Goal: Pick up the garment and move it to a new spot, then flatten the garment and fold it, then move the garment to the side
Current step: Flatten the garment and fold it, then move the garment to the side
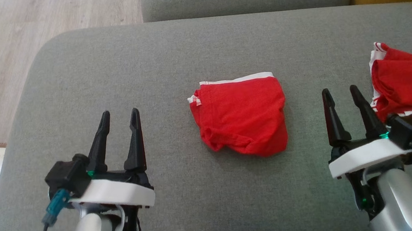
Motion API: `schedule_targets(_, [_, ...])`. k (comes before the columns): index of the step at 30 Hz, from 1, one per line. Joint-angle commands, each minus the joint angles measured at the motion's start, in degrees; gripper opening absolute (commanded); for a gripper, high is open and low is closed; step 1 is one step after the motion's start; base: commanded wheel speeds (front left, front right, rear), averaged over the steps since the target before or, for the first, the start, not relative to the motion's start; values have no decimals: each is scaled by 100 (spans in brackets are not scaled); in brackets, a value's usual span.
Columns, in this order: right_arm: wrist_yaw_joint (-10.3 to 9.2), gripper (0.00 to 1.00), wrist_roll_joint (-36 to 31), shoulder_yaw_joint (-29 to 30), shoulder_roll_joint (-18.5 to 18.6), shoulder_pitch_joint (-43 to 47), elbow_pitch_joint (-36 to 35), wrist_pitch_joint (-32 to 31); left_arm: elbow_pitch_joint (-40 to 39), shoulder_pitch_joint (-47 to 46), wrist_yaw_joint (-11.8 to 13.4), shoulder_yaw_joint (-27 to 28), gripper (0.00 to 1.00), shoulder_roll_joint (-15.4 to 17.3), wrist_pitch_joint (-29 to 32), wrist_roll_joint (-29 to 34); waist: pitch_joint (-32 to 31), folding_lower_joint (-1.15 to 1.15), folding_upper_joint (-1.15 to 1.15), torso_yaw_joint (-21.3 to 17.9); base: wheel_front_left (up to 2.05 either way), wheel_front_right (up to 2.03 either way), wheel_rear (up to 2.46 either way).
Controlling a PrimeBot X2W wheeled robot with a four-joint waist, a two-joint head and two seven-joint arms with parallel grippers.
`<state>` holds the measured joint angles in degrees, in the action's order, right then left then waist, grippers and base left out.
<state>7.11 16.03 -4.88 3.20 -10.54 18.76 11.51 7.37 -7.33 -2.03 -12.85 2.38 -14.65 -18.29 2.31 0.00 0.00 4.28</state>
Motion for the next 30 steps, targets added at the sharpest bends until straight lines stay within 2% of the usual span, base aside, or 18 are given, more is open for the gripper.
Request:
schedule_targets(1, [37,100,-36,-80,-32,-99,-253,-10,-234,-214,-12,126,100,50,-35,29,29,0,0,18,0,0,0])
schedule_targets(8, [37,100,-74,9,-32,-152,-249,-210,-244,-342,-81,14,100,50,-35,22,317,0,0,145,0,0,0])
schedule_targets(12, [37,100,133,-138,-32,-329,19,-335,-205,-449,-114,-23,100,50,-35,-2,544,0,0,246,0,0,0])
schedule_targets(21, [37,100,979,-665,-32,-1083,1322,-478,-118,-692,-172,-105,100,50,-35,-52,909,0,0,538,0,0,0])
schedule_targets(30, [37,100,983,-862,-32,-1841,2814,-432,-78,-791,-172,-159,100,50,-35,-103,1040,0,0,733,0,0,0])
